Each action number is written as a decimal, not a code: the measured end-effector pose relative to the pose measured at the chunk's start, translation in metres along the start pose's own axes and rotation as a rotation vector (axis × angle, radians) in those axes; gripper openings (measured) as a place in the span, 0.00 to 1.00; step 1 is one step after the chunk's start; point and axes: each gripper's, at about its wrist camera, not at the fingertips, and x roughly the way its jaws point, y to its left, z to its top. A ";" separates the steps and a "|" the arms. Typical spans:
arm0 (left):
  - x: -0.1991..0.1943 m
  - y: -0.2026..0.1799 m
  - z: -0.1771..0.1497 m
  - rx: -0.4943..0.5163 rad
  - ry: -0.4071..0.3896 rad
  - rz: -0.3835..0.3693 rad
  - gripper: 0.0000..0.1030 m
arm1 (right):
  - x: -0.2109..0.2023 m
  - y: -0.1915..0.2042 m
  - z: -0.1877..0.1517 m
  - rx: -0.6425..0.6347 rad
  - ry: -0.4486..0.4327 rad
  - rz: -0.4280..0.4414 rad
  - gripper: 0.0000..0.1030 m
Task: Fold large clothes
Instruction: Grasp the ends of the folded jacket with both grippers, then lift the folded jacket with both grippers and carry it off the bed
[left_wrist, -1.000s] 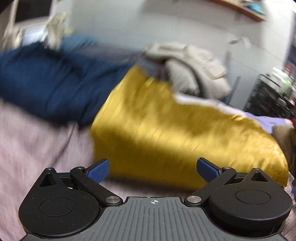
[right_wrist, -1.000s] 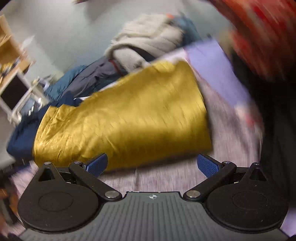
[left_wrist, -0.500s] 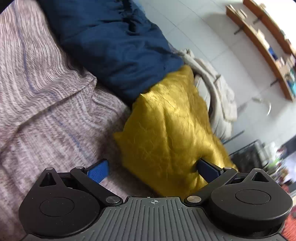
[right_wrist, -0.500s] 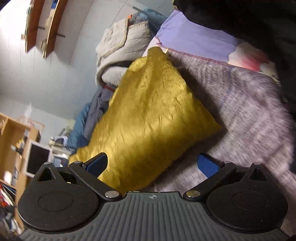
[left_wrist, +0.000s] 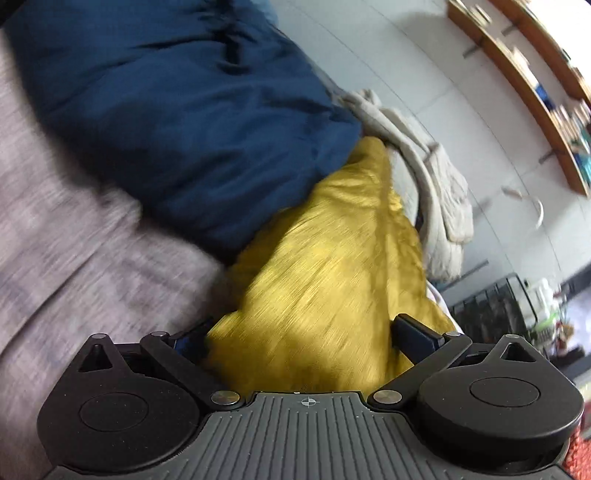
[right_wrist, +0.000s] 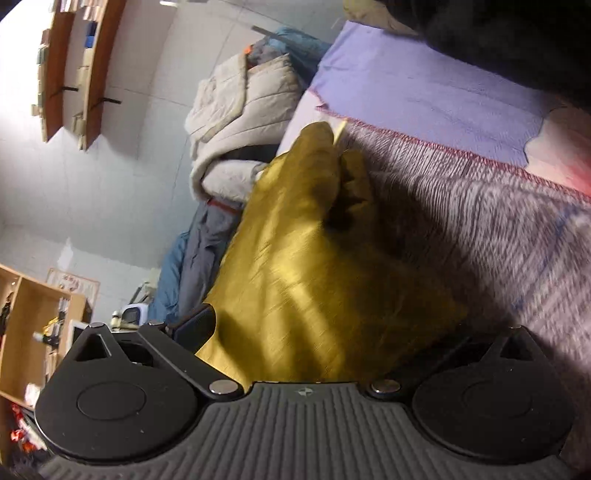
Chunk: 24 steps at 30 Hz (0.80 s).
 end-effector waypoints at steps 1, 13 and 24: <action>0.008 -0.003 0.005 0.009 0.019 0.004 1.00 | 0.005 0.002 0.001 -0.010 -0.005 -0.007 1.00; 0.007 -0.028 0.002 0.200 0.032 0.054 0.90 | 0.021 0.029 -0.007 -0.184 -0.039 -0.077 0.56; -0.045 -0.085 -0.044 0.525 -0.141 0.072 0.61 | -0.013 0.119 -0.052 -0.727 -0.126 -0.093 0.34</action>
